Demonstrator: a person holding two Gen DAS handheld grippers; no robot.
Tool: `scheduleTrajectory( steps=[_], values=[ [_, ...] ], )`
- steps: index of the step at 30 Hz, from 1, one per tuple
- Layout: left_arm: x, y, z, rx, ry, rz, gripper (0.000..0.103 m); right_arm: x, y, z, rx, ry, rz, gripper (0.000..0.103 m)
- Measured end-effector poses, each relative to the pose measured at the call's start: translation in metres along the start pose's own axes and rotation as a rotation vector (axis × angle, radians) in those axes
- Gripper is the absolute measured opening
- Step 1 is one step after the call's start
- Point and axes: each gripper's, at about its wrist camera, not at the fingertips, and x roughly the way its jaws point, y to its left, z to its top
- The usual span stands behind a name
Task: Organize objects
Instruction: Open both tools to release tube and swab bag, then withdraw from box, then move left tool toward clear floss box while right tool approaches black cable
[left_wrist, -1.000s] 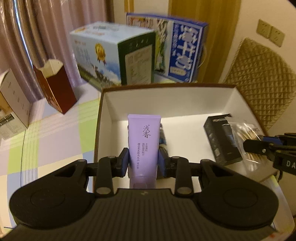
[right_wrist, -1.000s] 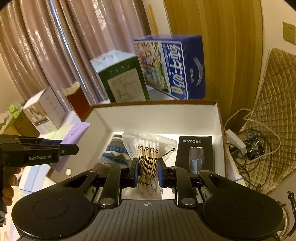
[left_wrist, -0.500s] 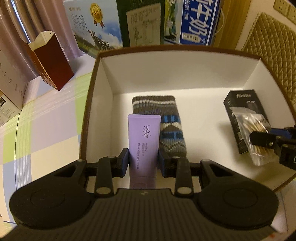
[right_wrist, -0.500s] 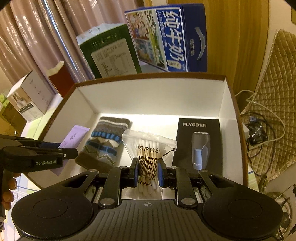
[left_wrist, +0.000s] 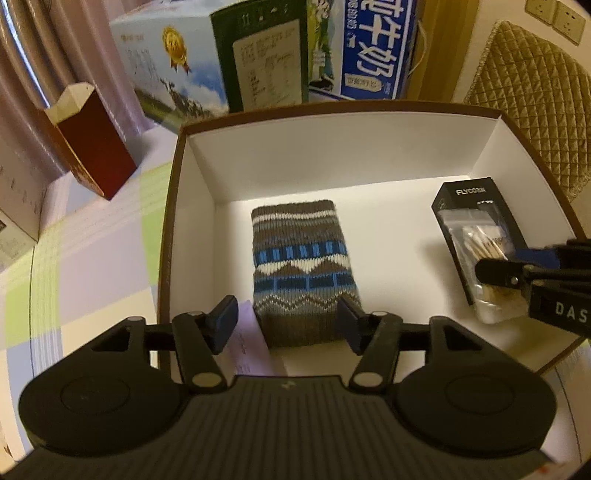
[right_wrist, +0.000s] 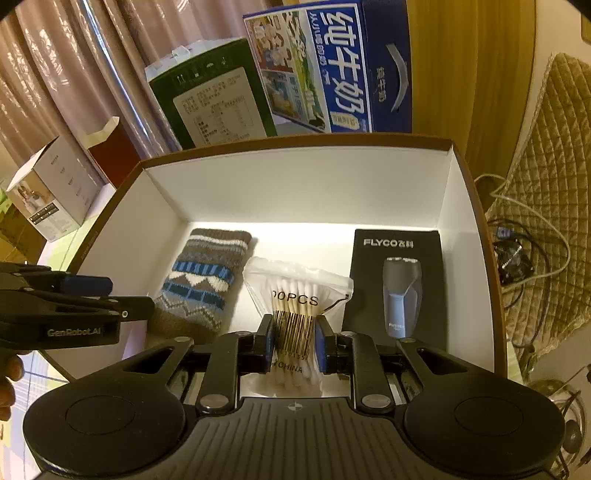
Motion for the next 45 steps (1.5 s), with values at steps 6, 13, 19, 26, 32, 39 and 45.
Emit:
scheduleTrajectory(
  steps=[6,13,19,26,32,39,45],
  values=[
    [-0.013,0.005,-0.002,-0.007,-0.038,-0.01,0.073,-0.013,0.001,0.0,-0.006,-0.052,-0.019,0.067],
    [-0.04,0.013,-0.009,-0.015,-0.094,-0.026,0.086,-0.038,0.007,-0.009,-0.046,-0.096,-0.031,0.09],
    [-0.068,0.017,-0.022,-0.023,-0.134,-0.025,0.094,-0.063,0.011,-0.022,-0.033,-0.134,-0.026,0.095],
    [-0.097,0.019,-0.044,-0.045,-0.145,-0.015,0.094,-0.091,0.015,-0.033,0.0,-0.17,0.005,0.095],
    [-0.121,0.027,-0.065,-0.095,-0.155,-0.015,0.094,-0.111,0.021,-0.043,0.023,-0.189,0.016,0.096],
    [-0.137,0.037,-0.099,-0.135,-0.143,-0.013,0.094,-0.126,0.031,-0.062,0.015,-0.187,0.024,0.096],
    [-0.141,0.043,-0.131,-0.153,-0.11,-0.004,0.094,-0.13,0.04,-0.084,0.015,-0.155,0.029,0.096]
  ],
)
